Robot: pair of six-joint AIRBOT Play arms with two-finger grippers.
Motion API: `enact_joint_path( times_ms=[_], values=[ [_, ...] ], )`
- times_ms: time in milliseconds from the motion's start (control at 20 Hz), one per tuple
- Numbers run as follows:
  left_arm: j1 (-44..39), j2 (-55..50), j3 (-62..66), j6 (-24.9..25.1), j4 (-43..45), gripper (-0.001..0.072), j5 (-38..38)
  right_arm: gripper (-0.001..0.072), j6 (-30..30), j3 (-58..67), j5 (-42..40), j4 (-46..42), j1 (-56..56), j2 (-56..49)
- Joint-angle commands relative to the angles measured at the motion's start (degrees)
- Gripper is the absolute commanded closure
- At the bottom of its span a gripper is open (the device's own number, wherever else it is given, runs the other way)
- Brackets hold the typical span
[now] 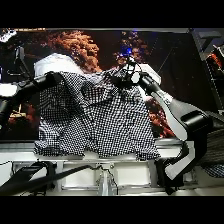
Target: Fold the clothes and pants, and hang the long-sleeved shirts on hangers.
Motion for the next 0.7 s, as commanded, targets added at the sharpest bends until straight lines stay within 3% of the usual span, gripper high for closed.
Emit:
enact_joint_path(
  times_ms=[0, 300, 500, 650],
  values=[
    [1.1, 0.0, 0.1, 0.0, -0.3, 0.0697, 0.1, 0.0689, -3.9, 1.6, 4.2, 0.6, -0.9, 0.7],
    [3.1, 4.9, 0.1, 1.1, -13.0, 0.0698, -1.2, 0.0690, -23.8, 4.2, 15.8, -5.6, -5.1, 19.4],
    [0.9, 14.3, 0.1, 3.9, -23.4, 0.0696, -3.3, 0.0690, -27.2, 11.5, 15.9, -5.5, -8.2, 31.3],
    [-1.5, 20.9, 0.1, 3.9, -26.5, 0.0696, 5.6, 0.0690, -27.7, 21.7, 19.3, -5.1, -9.1, 35.0]
  ],
)
